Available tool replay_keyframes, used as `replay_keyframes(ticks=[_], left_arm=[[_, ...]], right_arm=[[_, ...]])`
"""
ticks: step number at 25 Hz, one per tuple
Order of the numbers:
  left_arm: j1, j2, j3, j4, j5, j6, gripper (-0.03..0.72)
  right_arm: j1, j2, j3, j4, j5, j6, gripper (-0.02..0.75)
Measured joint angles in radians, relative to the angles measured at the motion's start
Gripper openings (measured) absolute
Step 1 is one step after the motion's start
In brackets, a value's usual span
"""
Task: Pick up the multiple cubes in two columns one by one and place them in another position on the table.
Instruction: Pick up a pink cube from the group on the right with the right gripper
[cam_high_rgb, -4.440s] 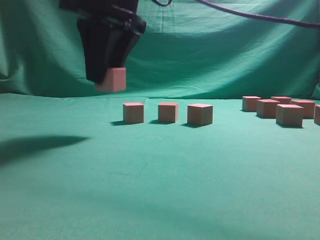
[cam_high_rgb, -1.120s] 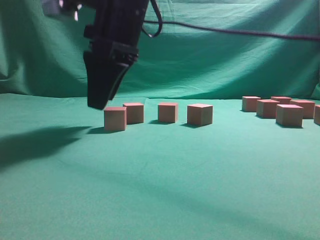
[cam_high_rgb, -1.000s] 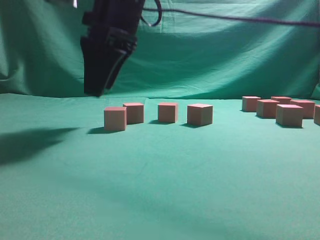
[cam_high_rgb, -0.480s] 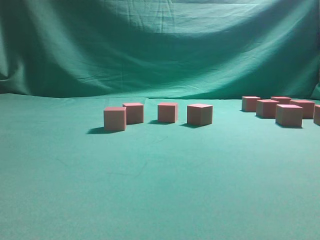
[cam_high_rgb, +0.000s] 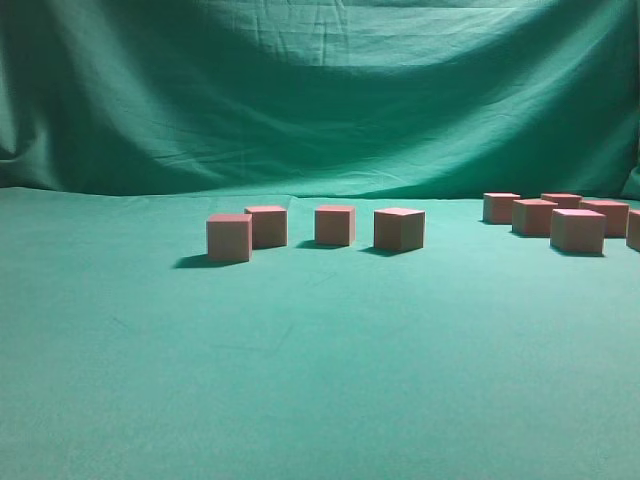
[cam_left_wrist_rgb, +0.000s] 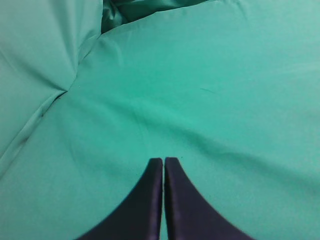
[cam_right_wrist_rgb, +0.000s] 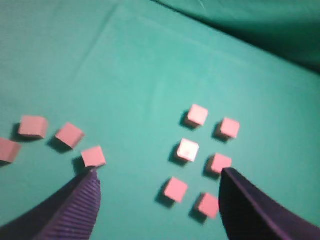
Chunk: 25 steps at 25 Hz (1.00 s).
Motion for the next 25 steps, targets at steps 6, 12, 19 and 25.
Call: replay_keyframes(ticks=[6, 12, 19, 25], left_arm=[[0.000, 0.000, 0.000, 0.000, 0.000, 0.000, 0.000], [0.000, 0.000, 0.000, 0.000, 0.000, 0.000, 0.000], [0.000, 0.000, 0.000, 0.000, 0.000, 0.000, 0.000], [0.000, 0.000, 0.000, 0.000, 0.000, 0.000, 0.000]], right_arm=[[-0.234, -0.049, 0.319, 0.091, -0.016, 0.129, 0.459], [-0.312, -0.047, 0.606, 0.238, -0.400, 0.114, 0.459], [-0.312, 0.068, 0.697, 0.260, -0.632, 0.105, 0.459], [-0.312, 0.208, 0.699, 0.260, -0.697, 0.128, 0.459]])
